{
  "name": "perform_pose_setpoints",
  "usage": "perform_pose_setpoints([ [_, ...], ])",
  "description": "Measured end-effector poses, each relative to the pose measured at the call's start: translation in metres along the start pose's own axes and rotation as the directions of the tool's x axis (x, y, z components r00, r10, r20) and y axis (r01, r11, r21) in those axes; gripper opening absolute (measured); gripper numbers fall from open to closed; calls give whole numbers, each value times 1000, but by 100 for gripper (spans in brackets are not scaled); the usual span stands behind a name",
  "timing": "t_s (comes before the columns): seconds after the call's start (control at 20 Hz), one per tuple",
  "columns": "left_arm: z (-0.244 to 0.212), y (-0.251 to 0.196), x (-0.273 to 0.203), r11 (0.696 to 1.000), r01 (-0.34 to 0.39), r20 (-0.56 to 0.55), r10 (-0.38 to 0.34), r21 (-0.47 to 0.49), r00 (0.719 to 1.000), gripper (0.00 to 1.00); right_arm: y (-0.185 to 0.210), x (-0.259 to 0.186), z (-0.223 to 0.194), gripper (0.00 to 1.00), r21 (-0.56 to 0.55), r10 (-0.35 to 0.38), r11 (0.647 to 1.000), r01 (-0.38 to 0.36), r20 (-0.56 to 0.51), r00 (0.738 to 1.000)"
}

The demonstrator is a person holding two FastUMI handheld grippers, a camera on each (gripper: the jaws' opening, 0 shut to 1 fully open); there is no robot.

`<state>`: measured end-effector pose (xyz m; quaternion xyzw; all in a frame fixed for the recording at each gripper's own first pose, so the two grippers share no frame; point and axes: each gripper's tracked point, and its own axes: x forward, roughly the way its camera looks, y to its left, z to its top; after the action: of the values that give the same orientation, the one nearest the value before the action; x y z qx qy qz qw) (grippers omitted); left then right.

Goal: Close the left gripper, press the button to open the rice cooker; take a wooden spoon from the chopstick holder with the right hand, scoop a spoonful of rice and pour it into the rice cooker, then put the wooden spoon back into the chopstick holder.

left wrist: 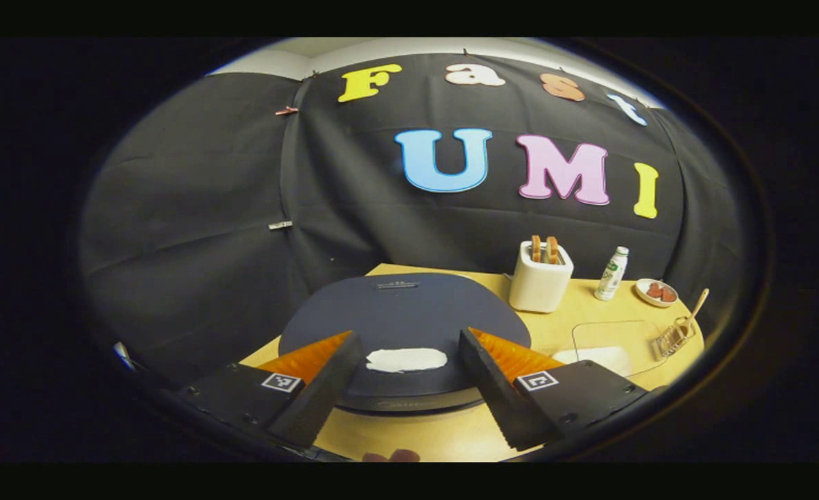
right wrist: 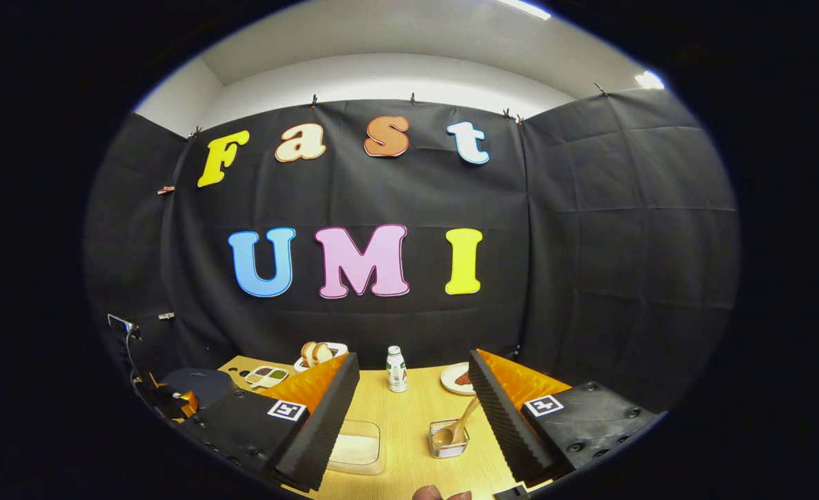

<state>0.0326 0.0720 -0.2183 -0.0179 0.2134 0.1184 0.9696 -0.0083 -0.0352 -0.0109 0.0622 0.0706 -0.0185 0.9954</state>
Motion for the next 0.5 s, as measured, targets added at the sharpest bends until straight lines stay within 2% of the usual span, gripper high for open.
perform_pose_setpoints([
  [0.15, -12, 0, -1, 1000, -1, -16, 1, -1, 1000, 97, 0, -1, -1, 98, -1, 5, 1000, -5, -6, 1000],
  [0.5, -14, -1, -1, 1000, -7, 47, 7, 15, 999, 98, 3, -1, -5, 98, 1, 12, 1000, -12, -15, 1000],
])
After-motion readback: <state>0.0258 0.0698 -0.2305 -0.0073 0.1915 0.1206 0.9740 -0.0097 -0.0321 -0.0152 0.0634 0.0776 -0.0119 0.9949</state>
